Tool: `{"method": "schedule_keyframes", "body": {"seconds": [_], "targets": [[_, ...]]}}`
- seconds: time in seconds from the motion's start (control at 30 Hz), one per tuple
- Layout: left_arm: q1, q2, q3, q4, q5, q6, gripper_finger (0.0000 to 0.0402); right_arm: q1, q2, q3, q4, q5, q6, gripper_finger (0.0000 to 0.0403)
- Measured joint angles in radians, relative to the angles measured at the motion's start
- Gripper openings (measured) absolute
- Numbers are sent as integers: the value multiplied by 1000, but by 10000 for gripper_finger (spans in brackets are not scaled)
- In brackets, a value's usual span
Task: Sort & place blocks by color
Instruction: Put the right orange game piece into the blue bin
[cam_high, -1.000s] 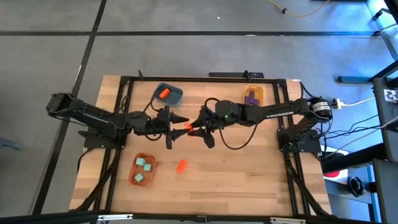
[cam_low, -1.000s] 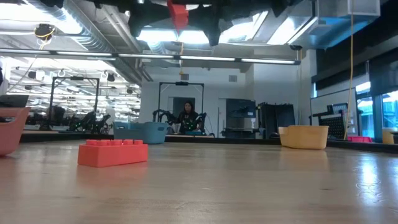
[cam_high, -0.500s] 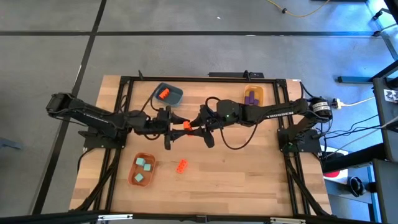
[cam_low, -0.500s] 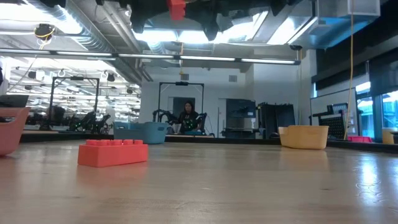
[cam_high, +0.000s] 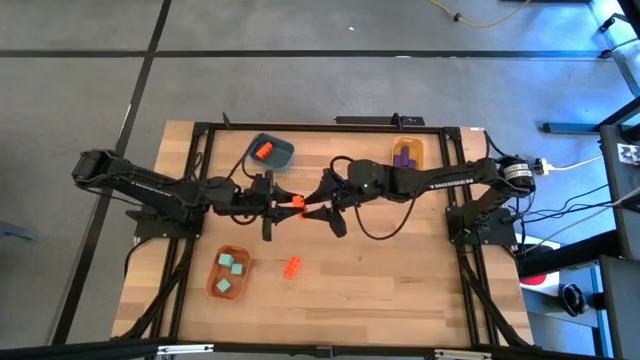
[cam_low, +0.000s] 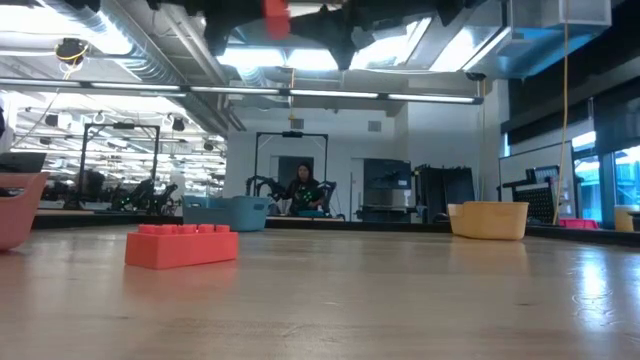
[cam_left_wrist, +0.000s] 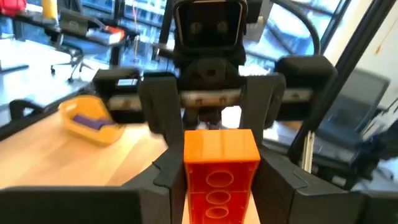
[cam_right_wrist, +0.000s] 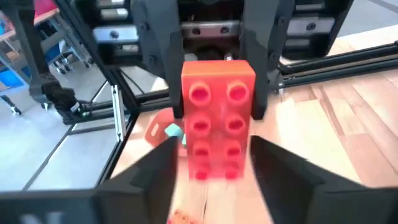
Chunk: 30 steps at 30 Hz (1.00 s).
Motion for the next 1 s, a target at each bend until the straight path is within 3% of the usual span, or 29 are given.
{"method": "schedule_keyframes", "body": {"seconds": [0.27, 0.4, 0.5, 0.67, 0.87, 1.0], "targets": [[39, -234, 0, -336, -5, 2, 126, -21, -115, 0, -347, 69, -43, 317], [56, -385, -1, -433, -58, 30, 126, -37, -165, 0, -513, 72, -42, 336], [55, -490, -2, -455, -101, 66, 126, -36, -202, -23, -534, 67, -34, 334], [55, -605, -42, -445, -115, 82, 126, -37, -301, -170, -321, 71, 79, 331], [55, -649, -149, -320, -113, 43, 126, -25, -432, -477, 286, 147, 259, 331], [55, -639, -177, -300, -111, 18, 126, -20, -453, -591, 597, 195, 299, 331]]}}
